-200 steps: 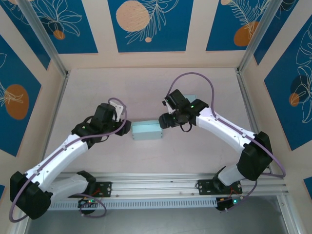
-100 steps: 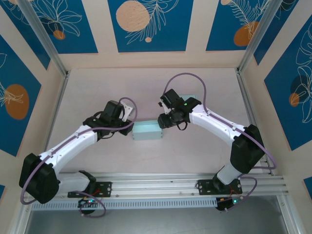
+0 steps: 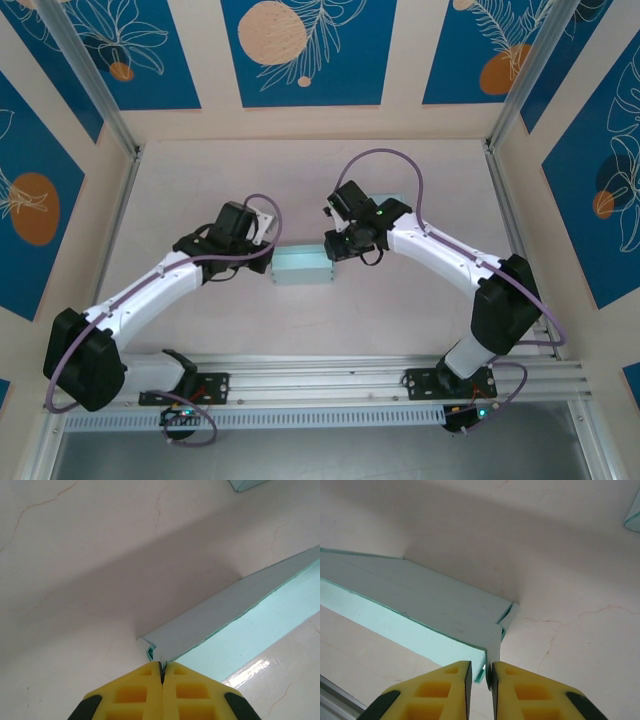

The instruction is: Fold the paper box

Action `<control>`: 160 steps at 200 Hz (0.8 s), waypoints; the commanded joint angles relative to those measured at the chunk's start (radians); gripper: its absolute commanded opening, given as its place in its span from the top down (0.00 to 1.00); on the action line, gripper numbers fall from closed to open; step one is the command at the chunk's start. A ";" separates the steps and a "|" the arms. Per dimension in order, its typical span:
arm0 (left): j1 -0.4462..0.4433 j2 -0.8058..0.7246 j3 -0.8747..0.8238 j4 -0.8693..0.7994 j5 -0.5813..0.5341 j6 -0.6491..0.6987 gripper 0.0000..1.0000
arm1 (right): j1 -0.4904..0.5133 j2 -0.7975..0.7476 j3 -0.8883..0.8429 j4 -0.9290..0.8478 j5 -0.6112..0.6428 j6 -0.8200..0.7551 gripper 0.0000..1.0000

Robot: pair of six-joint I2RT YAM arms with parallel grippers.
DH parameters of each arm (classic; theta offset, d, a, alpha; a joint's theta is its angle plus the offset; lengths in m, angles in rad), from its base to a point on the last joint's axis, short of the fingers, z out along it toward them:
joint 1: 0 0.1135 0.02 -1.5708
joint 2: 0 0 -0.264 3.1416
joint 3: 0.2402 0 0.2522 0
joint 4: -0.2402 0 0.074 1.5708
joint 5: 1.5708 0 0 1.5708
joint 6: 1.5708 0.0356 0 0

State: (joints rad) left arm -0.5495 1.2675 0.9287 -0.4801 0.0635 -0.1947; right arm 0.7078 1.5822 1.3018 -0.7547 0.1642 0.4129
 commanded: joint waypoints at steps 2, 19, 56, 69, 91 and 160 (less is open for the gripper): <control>0.011 0.010 0.024 -0.003 0.030 -0.083 1.00 | 0.011 0.007 0.011 0.010 -0.028 0.063 0.79; 0.011 0.007 0.007 0.024 0.036 -0.146 1.00 | 0.015 0.009 0.013 0.012 -0.033 0.102 0.83; 0.011 -0.003 -0.040 0.096 0.065 -0.235 1.00 | 0.027 0.020 0.008 0.038 -0.032 0.163 0.86; 0.011 -0.003 -0.044 0.097 0.065 -0.242 1.00 | 0.037 0.027 0.011 0.041 -0.026 0.169 0.87; 0.012 -0.002 -0.047 0.099 0.066 -0.245 1.00 | 0.052 0.041 0.020 0.028 0.003 0.168 0.92; 0.011 -0.024 -0.084 0.129 0.039 -0.283 1.00 | 0.135 0.056 0.017 0.004 0.152 0.138 1.00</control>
State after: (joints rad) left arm -0.5358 1.2625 0.8768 -0.3790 0.0666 -0.4400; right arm 0.7895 1.6142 1.3205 -0.7563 0.3008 0.5648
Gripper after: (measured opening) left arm 0.039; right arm 0.057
